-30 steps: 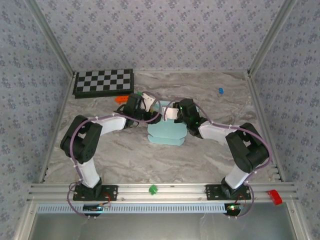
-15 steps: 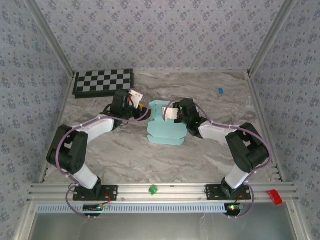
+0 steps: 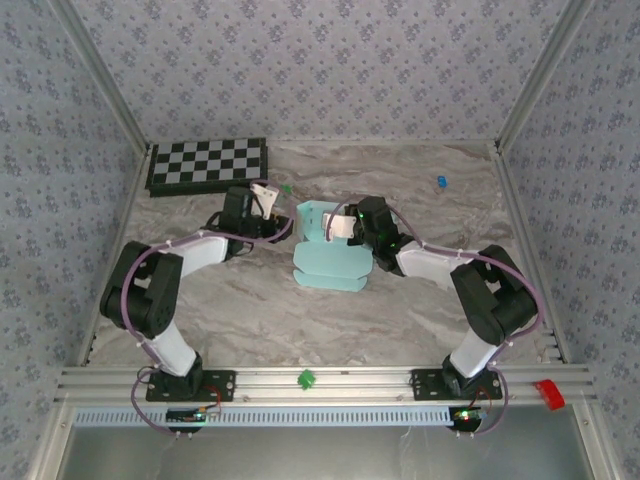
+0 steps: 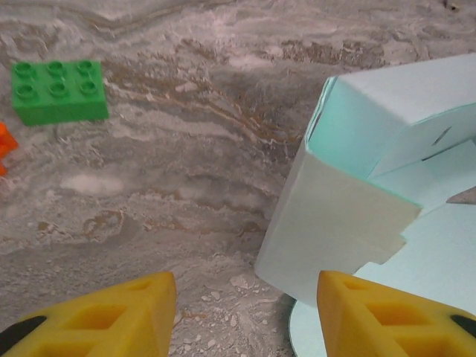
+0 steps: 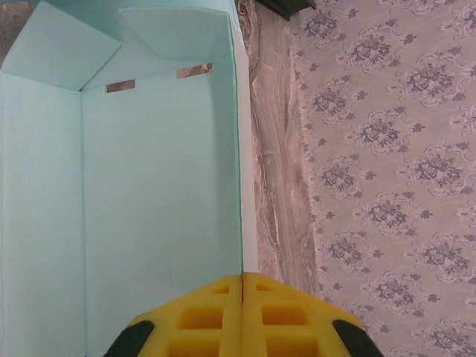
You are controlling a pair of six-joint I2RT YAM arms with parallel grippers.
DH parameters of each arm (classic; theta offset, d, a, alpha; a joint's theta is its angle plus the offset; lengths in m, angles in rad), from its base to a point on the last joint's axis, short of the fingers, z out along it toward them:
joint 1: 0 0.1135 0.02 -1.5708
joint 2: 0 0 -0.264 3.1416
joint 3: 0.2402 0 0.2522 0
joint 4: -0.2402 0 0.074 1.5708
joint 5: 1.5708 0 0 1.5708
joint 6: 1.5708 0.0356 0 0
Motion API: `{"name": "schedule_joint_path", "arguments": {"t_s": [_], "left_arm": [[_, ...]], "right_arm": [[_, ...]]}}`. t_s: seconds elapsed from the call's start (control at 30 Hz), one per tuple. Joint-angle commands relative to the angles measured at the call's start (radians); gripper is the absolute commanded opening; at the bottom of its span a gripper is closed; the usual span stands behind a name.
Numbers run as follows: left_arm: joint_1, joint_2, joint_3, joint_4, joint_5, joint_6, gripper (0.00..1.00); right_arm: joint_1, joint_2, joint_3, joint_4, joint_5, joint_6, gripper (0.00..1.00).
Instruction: Fold the paper box
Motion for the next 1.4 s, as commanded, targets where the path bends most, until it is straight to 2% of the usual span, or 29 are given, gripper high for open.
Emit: {"name": "schedule_joint_path", "arguments": {"t_s": [0.0,0.23,0.63,1.37], "left_arm": [[-0.002,0.041,0.056,-0.029,0.078,0.029,0.53],[-0.015,0.092,0.1,-0.041,0.149,0.057,0.55],[-0.034,0.187,0.198,-0.071,0.185,0.06,0.54],[-0.068,0.306,0.283,0.003,0.11,-0.018,0.47]], "right_arm": [[0.009,0.027,0.015,-0.051,-0.022,0.023,0.0],[0.011,0.029,0.014,-0.052,-0.021,0.023,0.0],[0.016,0.029,0.015,-0.056,-0.02,0.023,0.0],[0.024,0.038,0.016,-0.071,-0.033,0.029,0.0]]}}
